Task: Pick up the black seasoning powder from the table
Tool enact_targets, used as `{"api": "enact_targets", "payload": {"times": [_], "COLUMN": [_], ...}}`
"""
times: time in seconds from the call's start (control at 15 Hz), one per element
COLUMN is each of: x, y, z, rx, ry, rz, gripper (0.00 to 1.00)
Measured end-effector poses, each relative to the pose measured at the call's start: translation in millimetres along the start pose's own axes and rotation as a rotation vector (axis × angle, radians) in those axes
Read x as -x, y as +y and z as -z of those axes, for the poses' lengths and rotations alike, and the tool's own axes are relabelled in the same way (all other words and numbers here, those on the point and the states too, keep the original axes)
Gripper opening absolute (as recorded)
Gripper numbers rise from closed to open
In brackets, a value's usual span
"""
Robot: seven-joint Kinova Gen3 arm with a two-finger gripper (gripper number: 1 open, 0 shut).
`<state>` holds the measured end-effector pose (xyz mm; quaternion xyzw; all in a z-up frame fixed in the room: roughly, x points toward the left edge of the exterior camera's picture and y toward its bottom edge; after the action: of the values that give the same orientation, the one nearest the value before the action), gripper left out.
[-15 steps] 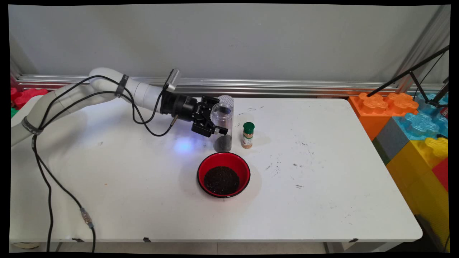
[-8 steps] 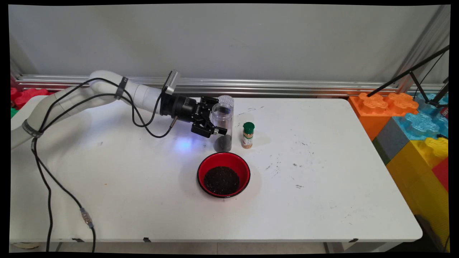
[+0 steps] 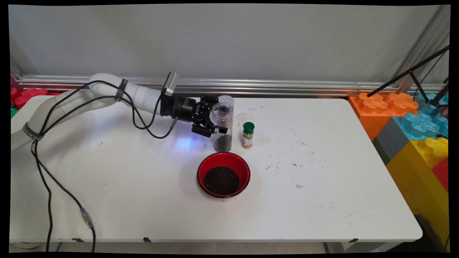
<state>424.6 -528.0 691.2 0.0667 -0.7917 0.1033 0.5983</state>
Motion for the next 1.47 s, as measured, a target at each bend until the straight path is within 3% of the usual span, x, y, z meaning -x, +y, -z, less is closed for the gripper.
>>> {"api": "enact_targets", "payload": {"times": [1.47], "x": [6.5], "y": [9.4], "z": [-0.1], "rx": [-0.002], "ry": [0.025], "rz": [0.014], "gripper": [1.00]}}
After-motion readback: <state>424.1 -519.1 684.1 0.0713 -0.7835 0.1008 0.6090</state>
